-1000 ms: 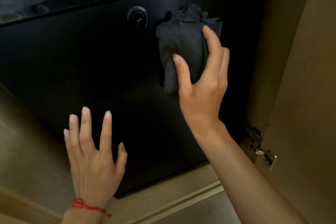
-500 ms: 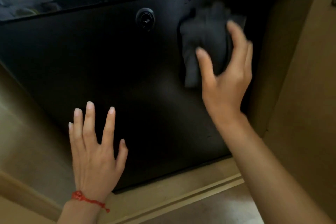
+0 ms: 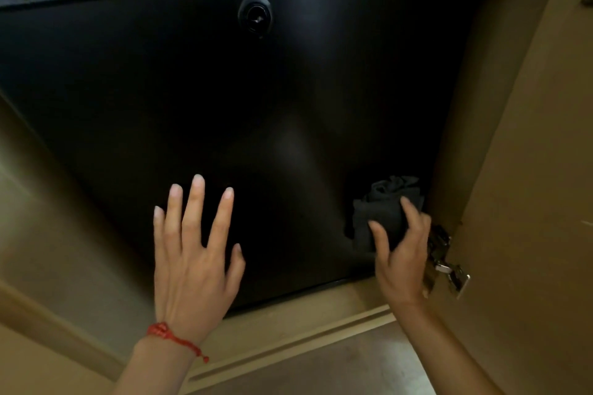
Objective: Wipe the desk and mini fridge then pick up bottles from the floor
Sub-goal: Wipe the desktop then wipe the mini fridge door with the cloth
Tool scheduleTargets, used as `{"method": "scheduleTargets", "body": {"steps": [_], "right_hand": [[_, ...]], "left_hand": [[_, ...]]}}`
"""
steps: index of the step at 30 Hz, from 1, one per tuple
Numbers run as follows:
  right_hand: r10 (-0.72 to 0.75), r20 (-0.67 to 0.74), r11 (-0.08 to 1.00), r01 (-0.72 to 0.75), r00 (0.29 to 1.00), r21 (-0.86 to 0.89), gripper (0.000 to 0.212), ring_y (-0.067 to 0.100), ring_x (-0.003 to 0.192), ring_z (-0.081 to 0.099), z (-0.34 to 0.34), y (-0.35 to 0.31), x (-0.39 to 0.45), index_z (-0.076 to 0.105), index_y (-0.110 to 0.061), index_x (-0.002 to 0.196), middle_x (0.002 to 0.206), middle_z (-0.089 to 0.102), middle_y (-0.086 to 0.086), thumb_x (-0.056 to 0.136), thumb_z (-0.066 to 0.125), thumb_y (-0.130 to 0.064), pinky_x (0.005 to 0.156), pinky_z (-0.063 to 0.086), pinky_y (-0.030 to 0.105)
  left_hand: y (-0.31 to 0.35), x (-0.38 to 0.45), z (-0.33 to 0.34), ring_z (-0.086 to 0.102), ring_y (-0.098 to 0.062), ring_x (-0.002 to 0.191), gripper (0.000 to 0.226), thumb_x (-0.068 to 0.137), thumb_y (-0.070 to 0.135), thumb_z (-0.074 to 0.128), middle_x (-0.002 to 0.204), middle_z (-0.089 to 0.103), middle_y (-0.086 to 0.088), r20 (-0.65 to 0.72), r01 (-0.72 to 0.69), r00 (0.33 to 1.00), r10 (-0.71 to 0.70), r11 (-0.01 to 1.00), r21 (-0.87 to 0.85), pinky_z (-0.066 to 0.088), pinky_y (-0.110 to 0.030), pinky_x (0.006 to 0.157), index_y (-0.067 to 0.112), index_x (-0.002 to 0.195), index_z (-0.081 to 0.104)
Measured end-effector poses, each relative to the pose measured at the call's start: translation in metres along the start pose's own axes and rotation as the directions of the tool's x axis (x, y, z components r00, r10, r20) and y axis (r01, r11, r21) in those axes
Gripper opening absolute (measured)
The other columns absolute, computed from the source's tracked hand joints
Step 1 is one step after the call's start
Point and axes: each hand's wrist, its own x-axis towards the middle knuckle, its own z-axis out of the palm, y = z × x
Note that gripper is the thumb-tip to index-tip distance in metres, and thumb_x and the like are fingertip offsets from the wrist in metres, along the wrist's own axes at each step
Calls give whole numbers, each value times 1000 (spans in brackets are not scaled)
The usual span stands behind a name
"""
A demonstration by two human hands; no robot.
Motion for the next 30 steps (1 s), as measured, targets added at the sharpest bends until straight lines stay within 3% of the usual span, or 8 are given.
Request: {"method": "scheduleTargets", "body": {"steps": [8,13,20,22,25,30], "right_hand": [[-117,-176,991,125,977,36,45,1,97,38,2,-22,40,36,-8,123,103,47,27,86,56,-24,87,28,-2],[-121,-194,991,129,973,28,46,-6,96,38,7,-17,33,33,-6,124,105,46,22,87,53,-26,89,29,0],[21,1,999,-21,1000,37,48,25,102,45,17,19,-40,34,-10,125,110,44,26,92,44,-43,95,28,0],[27,-12,998,-26,1000,50,47,25,103,45,22,20,-44,34,-10,124,112,40,15,92,45,-42,96,29,3],[6,-42,997,-3,999,71,46,19,103,44,26,12,-39,33,-10,123,109,36,8,91,47,-40,94,31,3],[-117,-108,987,127,987,99,43,-7,103,41,41,-20,-20,34,-7,122,106,38,9,88,53,-25,93,30,3]], "left_hand": [[-1,-5,1,9,-38,140,62,85,28,42,149,14,-21,20,-11,1000,11,1000,4,6,-47,114,12,142,25],[-4,-25,10,9,-39,140,61,85,27,42,149,14,-22,48,-16,999,16,1000,-6,8,-49,115,11,142,27],[-17,-50,23,6,-37,140,61,84,25,43,148,13,-22,77,11,997,-10,1000,-3,5,-47,115,10,141,26],[-20,-53,26,2,-33,142,63,84,25,43,149,12,-21,76,14,997,-14,1000,1,5,-48,116,11,143,24],[-23,-54,30,-3,-29,142,65,84,24,44,149,12,-20,69,9,998,-10,1000,8,3,-47,116,12,144,20],[-22,-55,39,-6,-29,142,71,84,24,47,149,10,-20,35,9,999,-9,1000,8,0,-48,116,15,146,14]]}}
